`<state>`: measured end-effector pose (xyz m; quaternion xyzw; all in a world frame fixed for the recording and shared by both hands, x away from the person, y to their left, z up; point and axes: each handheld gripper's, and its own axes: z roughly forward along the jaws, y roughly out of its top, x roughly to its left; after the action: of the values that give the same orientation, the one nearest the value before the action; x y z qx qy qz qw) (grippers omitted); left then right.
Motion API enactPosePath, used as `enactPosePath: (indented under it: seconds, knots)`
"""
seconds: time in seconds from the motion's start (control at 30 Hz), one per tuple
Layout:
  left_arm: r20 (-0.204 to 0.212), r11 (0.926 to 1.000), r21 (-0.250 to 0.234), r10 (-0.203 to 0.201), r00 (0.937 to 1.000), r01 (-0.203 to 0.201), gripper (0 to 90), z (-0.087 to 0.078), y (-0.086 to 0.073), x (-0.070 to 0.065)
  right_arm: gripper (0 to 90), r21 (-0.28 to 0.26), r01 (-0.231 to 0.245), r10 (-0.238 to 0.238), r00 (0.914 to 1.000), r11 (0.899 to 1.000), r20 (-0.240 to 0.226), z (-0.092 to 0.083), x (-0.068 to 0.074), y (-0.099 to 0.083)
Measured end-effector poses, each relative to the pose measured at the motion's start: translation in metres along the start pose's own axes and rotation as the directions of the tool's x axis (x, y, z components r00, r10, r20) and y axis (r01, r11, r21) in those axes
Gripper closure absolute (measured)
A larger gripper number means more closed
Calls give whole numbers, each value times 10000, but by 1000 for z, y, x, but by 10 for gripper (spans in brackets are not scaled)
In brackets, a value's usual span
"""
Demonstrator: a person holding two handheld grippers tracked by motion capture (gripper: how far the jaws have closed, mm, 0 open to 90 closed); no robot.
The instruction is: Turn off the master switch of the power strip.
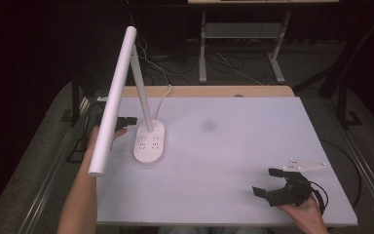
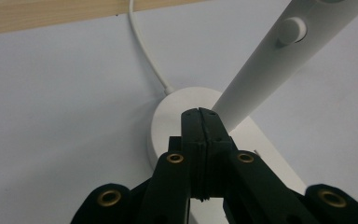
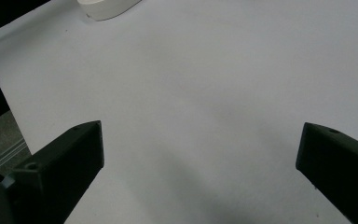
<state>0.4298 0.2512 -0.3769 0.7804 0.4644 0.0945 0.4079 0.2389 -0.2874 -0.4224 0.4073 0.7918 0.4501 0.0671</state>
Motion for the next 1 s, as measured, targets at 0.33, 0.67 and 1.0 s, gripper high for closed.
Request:
enactPosePath:
  seconds: [0.33,0.67,1.0]
  knots:
    - [-17,9994,295,156,9999,-156,900,9,-1,0,1,-22,-27,27,10000,10000,18,-1,-1,-1]
    - [-40,9990,411,199,9998,-198,900,15,-2,2,1,-27,-56,56,10000,10000,34,-2,-2,-1]
    - [-12,9984,519,242,9997,-241,900,24,-3,1,1,-40,-54,54,10000,10000,45,-3,-2,-2]
